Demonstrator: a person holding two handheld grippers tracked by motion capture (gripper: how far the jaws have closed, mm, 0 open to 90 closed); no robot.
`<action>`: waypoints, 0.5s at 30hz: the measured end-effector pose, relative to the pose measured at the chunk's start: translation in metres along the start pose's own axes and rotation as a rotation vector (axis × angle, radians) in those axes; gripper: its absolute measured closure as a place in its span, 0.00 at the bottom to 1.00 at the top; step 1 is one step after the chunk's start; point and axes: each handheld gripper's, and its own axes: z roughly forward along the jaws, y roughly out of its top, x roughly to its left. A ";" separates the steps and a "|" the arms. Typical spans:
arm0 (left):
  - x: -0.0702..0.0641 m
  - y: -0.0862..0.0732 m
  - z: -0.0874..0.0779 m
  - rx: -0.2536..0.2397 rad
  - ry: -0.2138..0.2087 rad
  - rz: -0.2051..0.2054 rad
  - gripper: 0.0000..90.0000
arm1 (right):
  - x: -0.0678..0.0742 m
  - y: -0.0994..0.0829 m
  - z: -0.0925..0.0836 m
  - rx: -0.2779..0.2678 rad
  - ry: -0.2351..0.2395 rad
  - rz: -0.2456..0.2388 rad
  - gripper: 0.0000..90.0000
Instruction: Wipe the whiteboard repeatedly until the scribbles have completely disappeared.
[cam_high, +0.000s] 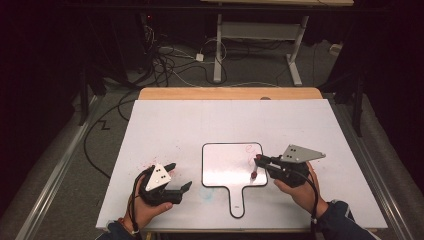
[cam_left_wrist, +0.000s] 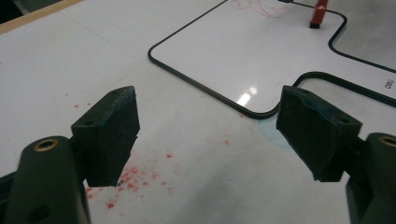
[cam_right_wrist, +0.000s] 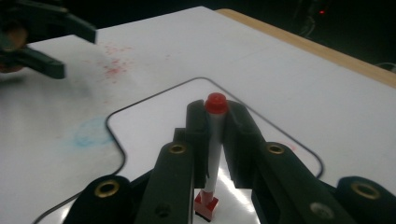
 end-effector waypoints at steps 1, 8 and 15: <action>0.000 0.000 0.000 0.000 -0.001 0.001 0.23 | 0.004 0.000 -0.001 0.001 0.006 -0.011 0.91; -0.001 0.000 0.002 0.005 -0.006 0.004 0.23 | -0.006 0.001 0.006 -0.005 -0.072 -0.046 0.91; -0.001 0.000 0.003 0.010 -0.007 -0.001 0.23 | -0.036 0.003 0.018 -0.031 -0.155 -0.010 0.91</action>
